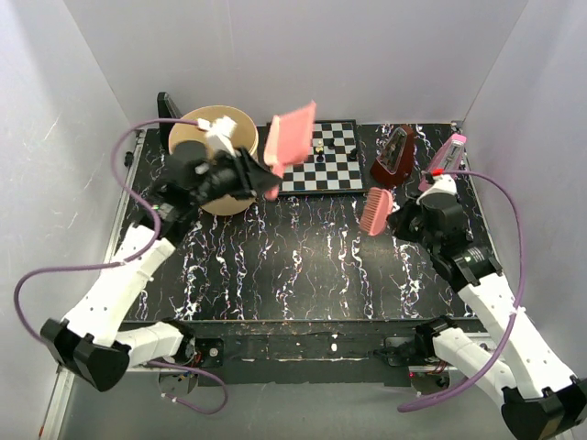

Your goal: Sweep away the paper scraps from the table

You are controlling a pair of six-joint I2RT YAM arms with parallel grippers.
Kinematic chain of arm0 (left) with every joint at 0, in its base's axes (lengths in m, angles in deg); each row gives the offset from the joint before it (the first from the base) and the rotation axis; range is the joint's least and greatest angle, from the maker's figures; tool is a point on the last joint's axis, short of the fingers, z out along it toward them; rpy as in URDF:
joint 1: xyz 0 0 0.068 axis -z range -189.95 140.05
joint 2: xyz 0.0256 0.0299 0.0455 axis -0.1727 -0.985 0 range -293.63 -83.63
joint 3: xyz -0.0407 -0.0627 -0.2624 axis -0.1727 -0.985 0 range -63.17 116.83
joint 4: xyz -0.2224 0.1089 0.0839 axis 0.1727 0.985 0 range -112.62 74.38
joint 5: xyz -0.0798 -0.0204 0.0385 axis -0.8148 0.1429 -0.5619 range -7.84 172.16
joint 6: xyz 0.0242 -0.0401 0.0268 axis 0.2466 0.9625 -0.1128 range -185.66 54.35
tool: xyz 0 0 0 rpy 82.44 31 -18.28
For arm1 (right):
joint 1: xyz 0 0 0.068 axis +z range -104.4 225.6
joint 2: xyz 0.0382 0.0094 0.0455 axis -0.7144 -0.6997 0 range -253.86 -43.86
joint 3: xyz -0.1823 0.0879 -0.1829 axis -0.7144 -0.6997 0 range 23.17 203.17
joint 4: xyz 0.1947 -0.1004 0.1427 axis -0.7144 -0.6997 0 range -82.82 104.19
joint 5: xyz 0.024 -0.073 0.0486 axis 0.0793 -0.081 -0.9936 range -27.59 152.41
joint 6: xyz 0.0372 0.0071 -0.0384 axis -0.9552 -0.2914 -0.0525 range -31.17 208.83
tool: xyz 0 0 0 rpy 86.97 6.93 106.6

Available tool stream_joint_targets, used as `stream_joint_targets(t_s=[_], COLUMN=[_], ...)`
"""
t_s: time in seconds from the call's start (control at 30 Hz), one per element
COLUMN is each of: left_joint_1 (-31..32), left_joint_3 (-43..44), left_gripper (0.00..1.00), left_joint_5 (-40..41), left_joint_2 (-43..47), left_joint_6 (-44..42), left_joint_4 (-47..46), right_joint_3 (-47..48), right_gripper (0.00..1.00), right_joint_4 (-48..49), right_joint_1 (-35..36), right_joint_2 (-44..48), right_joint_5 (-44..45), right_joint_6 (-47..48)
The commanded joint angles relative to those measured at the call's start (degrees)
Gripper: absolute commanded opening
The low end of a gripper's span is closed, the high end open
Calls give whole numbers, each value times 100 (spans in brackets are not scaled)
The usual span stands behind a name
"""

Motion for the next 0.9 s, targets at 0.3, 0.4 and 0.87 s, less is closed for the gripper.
stream_joint_targets(t_s=[0.3,0.4,0.87], left_joint_1=[2560,2613,2622], left_joint_3=[-729,-966,-1213], left_gripper=[0,0,0], left_joint_5=[4560,4683,4965], left_joint_2=[-1239,-1573,-2628], left_joint_6=[-1855,-1740,-1696], left_joint_4=[1614,1369,366], right_joint_3=[-1051,-1130,-1570], right_gripper=[1,1,1], right_joint_4=[671,777,2649], right_joint_1=[-6,-6,-462], right_joint_2=[1264,1150,202], right_joint_5=[1728,1315,-549], right_joint_6=[-784,-696,-862])
